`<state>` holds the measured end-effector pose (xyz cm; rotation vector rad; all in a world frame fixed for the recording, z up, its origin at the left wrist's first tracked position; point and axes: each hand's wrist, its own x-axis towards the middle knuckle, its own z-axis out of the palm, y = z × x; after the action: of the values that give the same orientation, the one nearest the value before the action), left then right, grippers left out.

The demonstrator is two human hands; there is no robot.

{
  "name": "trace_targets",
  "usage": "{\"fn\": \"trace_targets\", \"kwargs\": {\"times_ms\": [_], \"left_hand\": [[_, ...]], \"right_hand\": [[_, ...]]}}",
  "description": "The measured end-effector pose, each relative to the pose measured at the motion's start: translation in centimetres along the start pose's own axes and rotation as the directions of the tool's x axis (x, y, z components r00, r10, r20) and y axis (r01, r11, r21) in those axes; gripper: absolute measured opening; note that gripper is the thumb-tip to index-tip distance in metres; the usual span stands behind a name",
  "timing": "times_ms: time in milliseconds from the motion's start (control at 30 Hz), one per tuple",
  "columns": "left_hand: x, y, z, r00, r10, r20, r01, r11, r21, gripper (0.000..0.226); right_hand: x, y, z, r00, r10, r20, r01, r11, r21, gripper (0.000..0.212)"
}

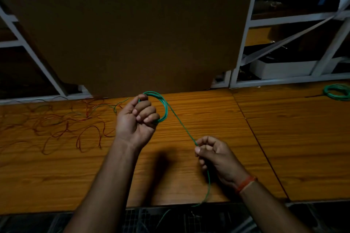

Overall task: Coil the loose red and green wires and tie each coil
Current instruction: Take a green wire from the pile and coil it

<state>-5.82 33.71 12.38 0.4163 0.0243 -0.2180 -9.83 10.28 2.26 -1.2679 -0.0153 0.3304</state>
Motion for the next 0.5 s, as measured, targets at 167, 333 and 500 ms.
{"fn": "trace_targets", "kwargs": {"times_ms": [167,333,500], "left_hand": [[0.0,0.1,0.4,0.993,0.083,-0.079,-0.082,0.997,0.01,0.031],[0.2,-1.7,0.6,0.984,0.154,-0.092,-0.13,0.966,0.225,0.028],[0.0,-4.0,0.3,0.974,0.225,-0.023,-0.167,0.784,0.598,0.025]], "right_hand": [[-0.5,-0.9,-1.6,0.967,-0.22,-0.127,0.144,0.886,-0.441,0.01],[-1.7,-5.8,0.3,0.844,-0.509,0.167,0.457,0.522,-0.72,0.011],[-2.1,-9.7,3.2,0.759,-0.564,0.324,0.598,0.41,-0.688,0.006]]}}
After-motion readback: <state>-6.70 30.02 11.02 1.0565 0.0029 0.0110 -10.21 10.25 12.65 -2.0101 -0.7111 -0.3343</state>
